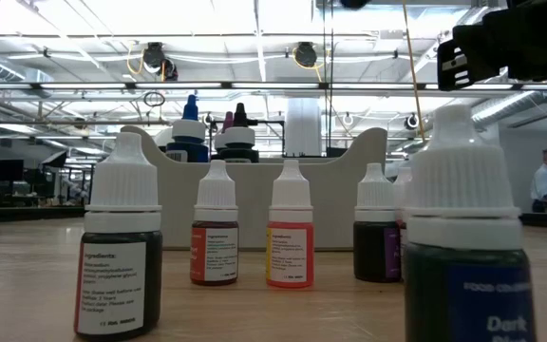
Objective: Pick & Place food coloring
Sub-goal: Put the small orange food coloring bottle into the gray bin
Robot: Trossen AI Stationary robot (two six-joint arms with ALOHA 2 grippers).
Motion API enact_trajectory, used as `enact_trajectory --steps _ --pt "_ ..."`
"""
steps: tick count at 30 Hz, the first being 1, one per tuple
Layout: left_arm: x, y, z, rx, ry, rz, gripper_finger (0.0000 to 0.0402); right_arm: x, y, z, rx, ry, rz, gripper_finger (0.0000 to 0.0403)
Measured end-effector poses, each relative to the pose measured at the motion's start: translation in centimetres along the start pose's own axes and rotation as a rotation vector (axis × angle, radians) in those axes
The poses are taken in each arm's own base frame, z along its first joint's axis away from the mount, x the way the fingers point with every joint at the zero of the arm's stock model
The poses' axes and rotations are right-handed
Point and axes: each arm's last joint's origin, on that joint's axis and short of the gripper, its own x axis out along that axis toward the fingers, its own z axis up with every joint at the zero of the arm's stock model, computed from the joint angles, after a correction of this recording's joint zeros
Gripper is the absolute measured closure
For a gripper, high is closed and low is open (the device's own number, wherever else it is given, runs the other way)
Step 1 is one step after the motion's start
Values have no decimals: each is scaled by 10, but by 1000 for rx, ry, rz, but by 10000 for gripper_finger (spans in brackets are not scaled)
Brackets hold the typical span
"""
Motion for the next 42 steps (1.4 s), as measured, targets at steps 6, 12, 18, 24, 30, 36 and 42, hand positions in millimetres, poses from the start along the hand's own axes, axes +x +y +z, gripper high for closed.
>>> enact_trajectory --steps 6,12,18,24,30,36,42 --pt "0 4 -6 10 19 109 160 0 0 0 0 0 0 314" --pt "0 5 -7 40 51 92 160 0 0 0 0 0 0 314" --pt "-8 0 -12 231 130 96 160 0 0 0 34 0 0 314" --pt "-76 -49 -19 373 132 425 160 0 0 0 37 3 1 314" --pt "-145 -126 -61 542 -42 700 160 0 0 0 35 4 1 314" --pt "-183 -122 -123 452 -101 815 160 0 0 -1 41 7 1 314" --pt "-188 -80 -172 423 -142 784 160 0 0 -1 15 8 1 314"
